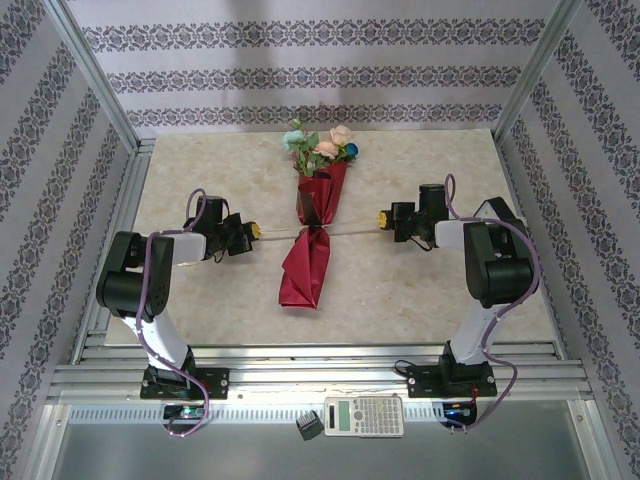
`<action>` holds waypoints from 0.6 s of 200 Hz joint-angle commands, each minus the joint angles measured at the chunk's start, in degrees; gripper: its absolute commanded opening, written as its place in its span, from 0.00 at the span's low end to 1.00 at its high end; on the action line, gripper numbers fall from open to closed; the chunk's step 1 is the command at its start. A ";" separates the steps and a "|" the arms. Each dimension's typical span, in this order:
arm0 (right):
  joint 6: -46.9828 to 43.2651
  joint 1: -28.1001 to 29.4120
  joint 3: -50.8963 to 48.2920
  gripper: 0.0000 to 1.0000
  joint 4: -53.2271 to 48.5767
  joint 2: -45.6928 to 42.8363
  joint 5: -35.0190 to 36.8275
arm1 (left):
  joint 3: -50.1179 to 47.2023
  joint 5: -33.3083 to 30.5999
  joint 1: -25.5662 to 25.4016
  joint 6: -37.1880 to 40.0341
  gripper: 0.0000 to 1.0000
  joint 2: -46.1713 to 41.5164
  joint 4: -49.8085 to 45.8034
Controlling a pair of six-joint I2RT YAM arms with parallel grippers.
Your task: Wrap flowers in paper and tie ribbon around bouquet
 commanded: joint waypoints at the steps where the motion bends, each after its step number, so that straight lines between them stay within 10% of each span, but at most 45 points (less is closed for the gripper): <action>1: 0.81 -6.52 -0.91 0.00 0.41 -2.23 8.97 | -1.41 -8.43 6.56 -1.51 0.00 -1.53 -0.83; 120: 0.43 -10.12 -3.00 0.00 0.36 -3.45 8.32 | -2.78 -7.65 10.04 -0.51 0.00 -3.89 -2.56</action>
